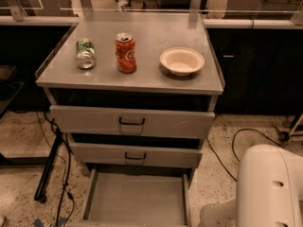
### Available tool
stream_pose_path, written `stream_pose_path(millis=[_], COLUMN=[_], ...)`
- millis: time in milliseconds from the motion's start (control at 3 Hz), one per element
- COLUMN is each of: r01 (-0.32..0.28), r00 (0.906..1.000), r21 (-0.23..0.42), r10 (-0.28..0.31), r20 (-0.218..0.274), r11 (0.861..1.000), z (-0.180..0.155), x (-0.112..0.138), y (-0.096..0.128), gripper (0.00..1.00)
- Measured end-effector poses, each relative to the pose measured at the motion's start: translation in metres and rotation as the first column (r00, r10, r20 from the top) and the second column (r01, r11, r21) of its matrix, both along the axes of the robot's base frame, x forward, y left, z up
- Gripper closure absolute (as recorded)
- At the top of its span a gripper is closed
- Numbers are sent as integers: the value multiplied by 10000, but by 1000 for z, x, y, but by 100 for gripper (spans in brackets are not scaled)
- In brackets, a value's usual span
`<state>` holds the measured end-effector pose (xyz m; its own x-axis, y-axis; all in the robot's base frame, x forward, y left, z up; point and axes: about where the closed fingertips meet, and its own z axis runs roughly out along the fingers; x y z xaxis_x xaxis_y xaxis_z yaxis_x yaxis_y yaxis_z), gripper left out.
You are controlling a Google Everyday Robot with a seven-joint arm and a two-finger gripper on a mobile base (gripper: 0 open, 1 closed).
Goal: Close bottom drawer
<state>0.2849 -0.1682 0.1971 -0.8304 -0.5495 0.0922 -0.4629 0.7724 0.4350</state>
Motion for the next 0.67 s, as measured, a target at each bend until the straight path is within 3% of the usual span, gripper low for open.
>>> stream_pose_path(millis=[333, 667], r01=[474, 488], r00=[9988, 9987], r21=[61, 76], r10=[-474, -489], r20=[132, 146], r11=[9989, 9988], z=[-31, -31], x=[15, 17], y=[16, 17], gripper=[100, 100])
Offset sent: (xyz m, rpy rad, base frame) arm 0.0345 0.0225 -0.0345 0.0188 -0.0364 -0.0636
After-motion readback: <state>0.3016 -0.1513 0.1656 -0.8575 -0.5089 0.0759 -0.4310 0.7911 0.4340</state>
